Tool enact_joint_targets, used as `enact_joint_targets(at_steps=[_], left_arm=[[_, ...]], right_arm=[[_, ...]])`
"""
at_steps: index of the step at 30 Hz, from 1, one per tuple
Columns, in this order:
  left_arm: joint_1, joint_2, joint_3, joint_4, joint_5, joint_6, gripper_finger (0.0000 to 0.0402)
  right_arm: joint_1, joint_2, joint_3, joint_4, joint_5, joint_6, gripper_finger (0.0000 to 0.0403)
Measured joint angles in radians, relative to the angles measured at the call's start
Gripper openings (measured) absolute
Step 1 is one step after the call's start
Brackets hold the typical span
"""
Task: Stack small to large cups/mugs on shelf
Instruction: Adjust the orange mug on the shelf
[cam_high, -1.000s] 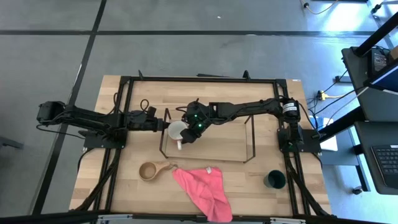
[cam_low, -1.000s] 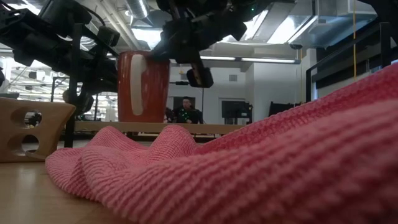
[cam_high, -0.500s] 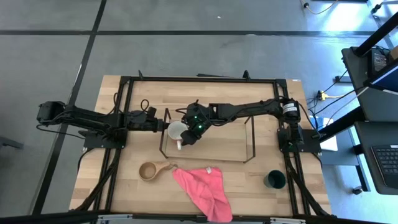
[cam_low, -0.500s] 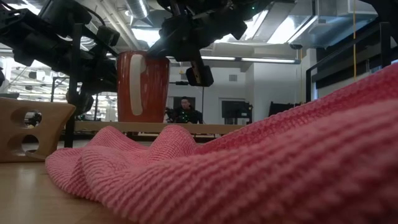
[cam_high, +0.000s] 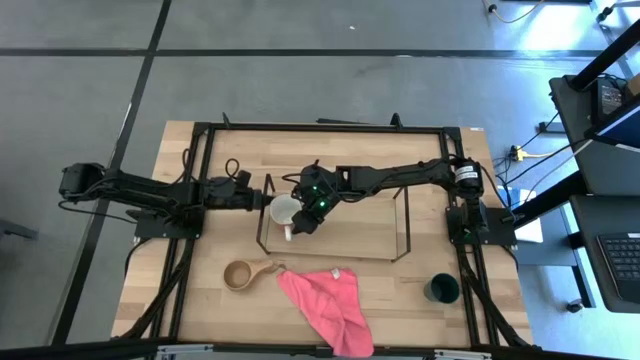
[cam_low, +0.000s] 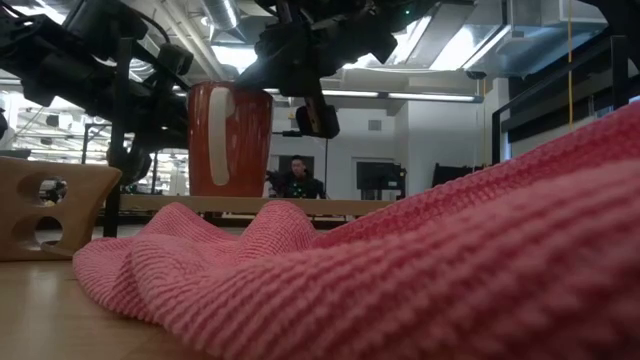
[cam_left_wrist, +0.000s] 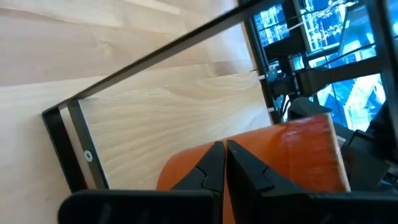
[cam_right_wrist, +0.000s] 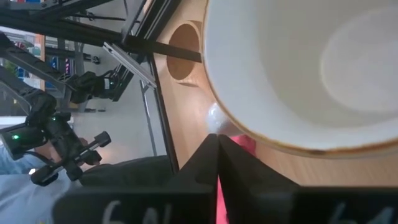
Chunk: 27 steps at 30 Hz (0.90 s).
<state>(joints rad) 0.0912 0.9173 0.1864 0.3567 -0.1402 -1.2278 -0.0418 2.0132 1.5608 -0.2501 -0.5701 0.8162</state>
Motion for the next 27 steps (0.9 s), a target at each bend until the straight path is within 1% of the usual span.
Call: enact_joint_targets(at_steps=[4, 8, 12, 14, 16, 18, 21, 27], left_arm=[[0.003, 0.000, 0.000, 0.039, 0.002, 0.000, 0.0009], [0.003, 0.000, 0.000, 0.043, 0.028, 0.002, 0.0009], [0.002, 0.000, 0.000, 0.002, 0.026, 0.028, 0.0009], [0.002, 0.000, 0.000, -0.036, 0.001, 0.030, 0.0009], [0.002, 0.000, 0.000, -0.077, -0.015, 0.005, 0.0009], [0.002, 0.000, 0.000, -0.093, -0.004, -0.026, 0.0009], [0.002, 0.000, 0.000, -0.092, 0.032, -0.042, 0.0009], [0.002, 0.000, 0.000, -0.060, 0.026, -0.042, 0.0009]], right_arm=[[0.000, 0.000, 0.000, 0.000, 0.000, -0.009, 0.0012], [-0.007, 0.000, 0.000, 0.000, -0.004, -0.013, 0.0012], [-0.010, 0.000, 0.000, -0.001, -0.010, -0.035, 0.0012], [-0.010, 0.000, 0.000, -0.001, -0.019, -0.037, 0.0012], [-0.014, 0.000, 0.000, -0.006, -0.035, -0.038, 0.0012], [-0.017, 0.000, 0.000, -0.009, -0.047, -0.039, 0.0012], [-0.026, -0.001, 0.000, -0.014, -0.060, -0.041, 0.0012], [-0.041, -0.001, 0.000, -0.016, -0.062, -0.043, 0.0012]])
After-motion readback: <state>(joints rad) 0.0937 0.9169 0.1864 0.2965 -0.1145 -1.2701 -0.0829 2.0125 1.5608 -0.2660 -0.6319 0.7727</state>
